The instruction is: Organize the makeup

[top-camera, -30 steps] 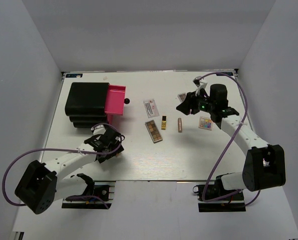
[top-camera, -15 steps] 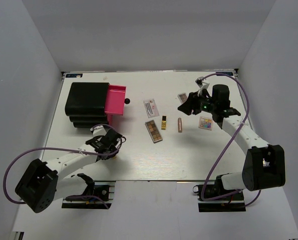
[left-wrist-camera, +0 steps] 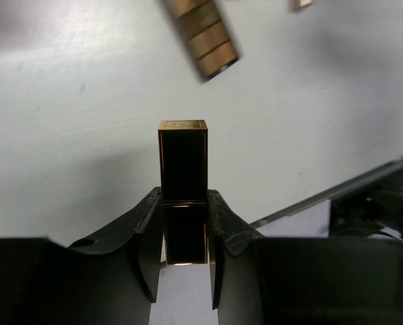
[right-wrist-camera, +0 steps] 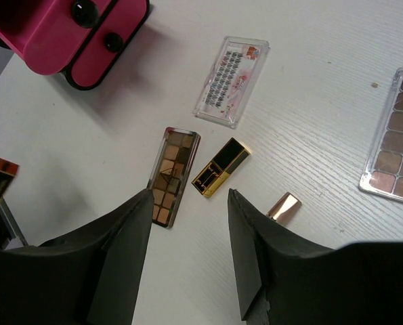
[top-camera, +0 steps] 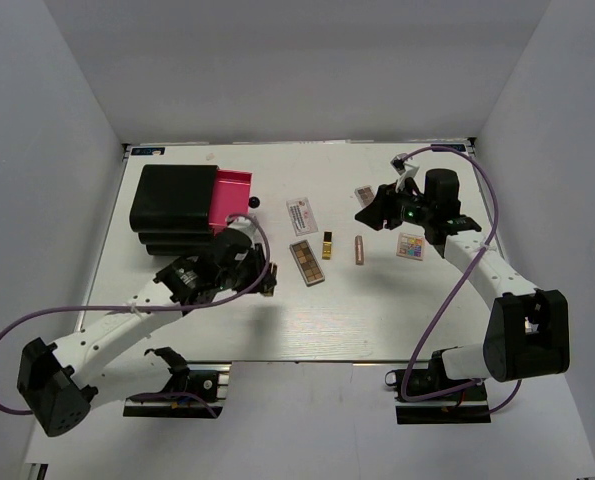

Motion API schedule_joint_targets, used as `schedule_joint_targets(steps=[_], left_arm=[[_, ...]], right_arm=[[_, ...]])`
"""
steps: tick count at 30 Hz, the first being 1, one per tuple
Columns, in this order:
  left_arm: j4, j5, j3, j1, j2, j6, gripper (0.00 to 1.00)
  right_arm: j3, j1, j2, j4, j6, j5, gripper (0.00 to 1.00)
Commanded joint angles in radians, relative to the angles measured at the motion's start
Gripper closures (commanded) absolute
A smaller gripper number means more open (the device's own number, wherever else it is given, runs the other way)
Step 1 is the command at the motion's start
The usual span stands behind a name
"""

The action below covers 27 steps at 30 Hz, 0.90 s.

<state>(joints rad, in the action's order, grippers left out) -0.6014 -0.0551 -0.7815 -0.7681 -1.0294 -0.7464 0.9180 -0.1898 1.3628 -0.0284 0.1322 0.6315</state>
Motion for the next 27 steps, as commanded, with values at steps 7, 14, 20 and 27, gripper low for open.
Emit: schedule_joint_targets(steps=[7,14,20,27], left_arm=[[-0.121,-0.242,-0.441,0.002,-0.187,0.225,0.96],[-0.184,-0.523,-0.705,0.061,-0.385,0.294,0.95],[-0.173,-0.585,-0.797,0.171,-0.488,0.262,0.95],[-0.181,-0.592,-0.864,0.283,-0.618,0.249,0.94]], right_arm=[[-0.016,0.021,-0.044,-0.038,0.012,0.017,0.46],[-0.018,0.038,-0.053,-0.036,0.023,0.036,0.46],[-0.021,0.05,-0.064,-0.038,0.035,0.051,0.46],[-0.024,0.059,-0.071,-0.039,0.04,0.066,0.46]])
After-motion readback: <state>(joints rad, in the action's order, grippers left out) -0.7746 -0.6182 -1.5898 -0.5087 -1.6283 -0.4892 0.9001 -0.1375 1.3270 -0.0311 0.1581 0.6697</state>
